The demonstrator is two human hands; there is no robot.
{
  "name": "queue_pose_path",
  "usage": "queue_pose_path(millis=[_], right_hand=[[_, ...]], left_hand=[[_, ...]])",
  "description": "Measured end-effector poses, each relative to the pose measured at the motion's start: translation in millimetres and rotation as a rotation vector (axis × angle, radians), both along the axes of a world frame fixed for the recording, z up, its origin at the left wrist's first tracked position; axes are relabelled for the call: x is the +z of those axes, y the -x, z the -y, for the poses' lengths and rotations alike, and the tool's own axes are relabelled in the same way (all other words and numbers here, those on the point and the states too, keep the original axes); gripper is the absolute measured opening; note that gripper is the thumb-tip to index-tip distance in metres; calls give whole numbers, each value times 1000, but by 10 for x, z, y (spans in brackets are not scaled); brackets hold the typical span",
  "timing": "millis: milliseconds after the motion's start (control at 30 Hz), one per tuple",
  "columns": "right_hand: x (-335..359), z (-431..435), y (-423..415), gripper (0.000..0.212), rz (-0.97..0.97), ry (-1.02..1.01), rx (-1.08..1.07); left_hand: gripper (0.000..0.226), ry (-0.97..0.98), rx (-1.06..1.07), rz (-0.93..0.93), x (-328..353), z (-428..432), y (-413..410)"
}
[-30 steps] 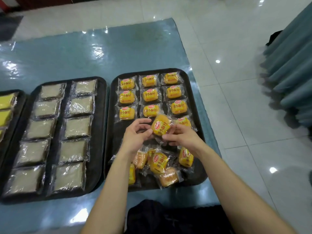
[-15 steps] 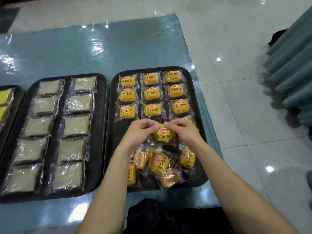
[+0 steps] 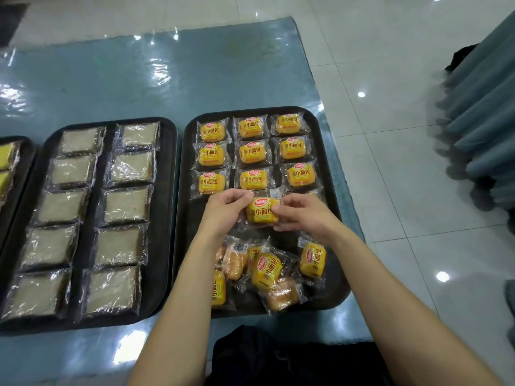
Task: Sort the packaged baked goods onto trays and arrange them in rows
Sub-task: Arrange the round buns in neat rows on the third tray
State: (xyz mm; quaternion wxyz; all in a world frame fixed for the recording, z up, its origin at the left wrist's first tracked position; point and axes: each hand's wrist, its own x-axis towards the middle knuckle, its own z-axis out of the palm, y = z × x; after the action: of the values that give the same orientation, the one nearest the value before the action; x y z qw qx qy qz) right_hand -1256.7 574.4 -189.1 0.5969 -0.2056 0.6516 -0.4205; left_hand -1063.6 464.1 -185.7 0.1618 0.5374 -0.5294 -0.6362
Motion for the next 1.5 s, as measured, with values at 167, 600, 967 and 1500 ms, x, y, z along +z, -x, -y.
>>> queue_pose_path(millis=[167, 600, 967, 1500], right_hand=[[-86, -43, -33, 25, 38, 32, -60], [-317, 130, -126, 12, -615, -67, -19], [-289, 142, -267, 72, -753, -118, 126], [-162, -38, -235, 31, -1176, 10, 240]], left_hand=[[27, 8, -102, 15, -83, 55, -165], [59, 161, -249, 315, -326, 246, -195], [34, 148, -194, 328, -420, 236, -164], [53, 229, -186, 523, -537, 189, -59]])
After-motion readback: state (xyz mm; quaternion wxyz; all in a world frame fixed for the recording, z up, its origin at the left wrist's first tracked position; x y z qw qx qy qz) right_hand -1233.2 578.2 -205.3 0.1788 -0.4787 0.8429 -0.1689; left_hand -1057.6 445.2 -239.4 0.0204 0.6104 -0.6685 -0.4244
